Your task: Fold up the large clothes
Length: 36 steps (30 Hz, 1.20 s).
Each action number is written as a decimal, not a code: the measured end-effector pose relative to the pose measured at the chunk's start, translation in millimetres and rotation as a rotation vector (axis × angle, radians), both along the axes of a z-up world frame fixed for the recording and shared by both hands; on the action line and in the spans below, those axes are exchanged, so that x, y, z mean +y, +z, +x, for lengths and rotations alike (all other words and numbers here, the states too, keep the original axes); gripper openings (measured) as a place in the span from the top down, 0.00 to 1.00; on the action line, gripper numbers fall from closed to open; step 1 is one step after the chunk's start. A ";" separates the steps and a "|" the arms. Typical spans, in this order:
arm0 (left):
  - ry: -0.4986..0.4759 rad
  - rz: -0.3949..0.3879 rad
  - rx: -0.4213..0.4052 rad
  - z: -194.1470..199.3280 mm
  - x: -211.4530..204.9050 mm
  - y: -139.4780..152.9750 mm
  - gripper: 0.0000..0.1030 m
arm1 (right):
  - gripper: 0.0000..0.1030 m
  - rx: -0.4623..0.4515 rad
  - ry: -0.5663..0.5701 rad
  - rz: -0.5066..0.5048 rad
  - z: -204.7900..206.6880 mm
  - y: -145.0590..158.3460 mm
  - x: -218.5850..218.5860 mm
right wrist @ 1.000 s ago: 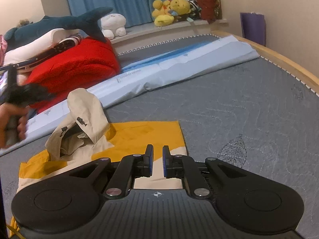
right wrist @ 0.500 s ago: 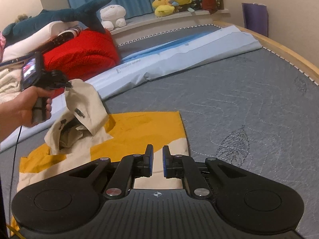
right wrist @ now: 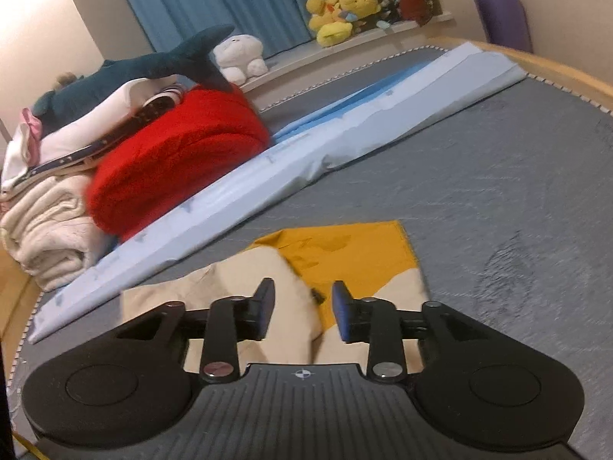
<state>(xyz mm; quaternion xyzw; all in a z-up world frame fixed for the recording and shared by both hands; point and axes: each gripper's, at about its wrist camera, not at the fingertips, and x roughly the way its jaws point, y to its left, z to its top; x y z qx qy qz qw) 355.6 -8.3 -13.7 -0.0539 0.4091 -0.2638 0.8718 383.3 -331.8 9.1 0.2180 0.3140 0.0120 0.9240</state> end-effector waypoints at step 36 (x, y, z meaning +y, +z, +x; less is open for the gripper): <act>0.455 -0.285 0.163 104.7 155.4 -47.1 1.00 | 1.00 0.128 -0.171 0.152 17.6 -58.2 42.1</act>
